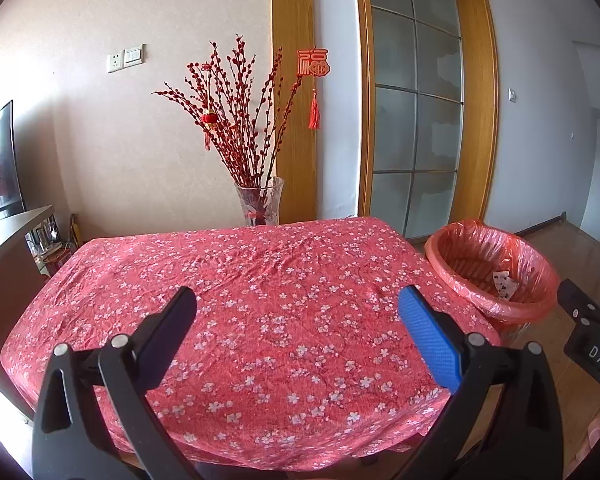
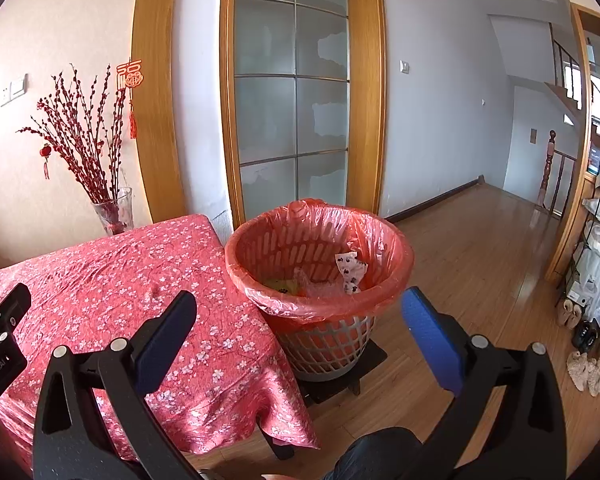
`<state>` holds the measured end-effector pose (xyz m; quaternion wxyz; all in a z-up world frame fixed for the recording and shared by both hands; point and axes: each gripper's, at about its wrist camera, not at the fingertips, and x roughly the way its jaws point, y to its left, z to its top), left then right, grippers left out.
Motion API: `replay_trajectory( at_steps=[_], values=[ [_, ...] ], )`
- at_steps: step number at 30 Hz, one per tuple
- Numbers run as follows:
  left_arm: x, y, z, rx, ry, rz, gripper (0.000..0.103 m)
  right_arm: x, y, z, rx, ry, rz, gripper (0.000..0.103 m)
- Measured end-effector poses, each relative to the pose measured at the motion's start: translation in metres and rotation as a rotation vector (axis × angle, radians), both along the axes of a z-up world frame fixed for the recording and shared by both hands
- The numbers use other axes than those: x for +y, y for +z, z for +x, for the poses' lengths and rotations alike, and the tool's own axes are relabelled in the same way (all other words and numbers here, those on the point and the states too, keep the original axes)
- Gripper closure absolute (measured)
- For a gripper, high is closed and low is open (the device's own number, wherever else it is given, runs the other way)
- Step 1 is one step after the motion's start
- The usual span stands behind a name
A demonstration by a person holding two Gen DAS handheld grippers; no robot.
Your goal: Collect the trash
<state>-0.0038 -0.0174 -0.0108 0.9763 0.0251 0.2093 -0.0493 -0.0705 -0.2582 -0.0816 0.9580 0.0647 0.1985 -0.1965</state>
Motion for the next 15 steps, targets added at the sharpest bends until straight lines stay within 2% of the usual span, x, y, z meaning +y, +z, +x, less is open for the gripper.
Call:
replay_trajectory(
  at_steps=[15],
  values=[
    [-0.0010, 0.0005, -0.0012, -0.004, 0.001, -0.002, 0.004, 0.0016, 0.0005, 0.0000, 0.000, 0.004, 0.001, 0.002]
  ],
)
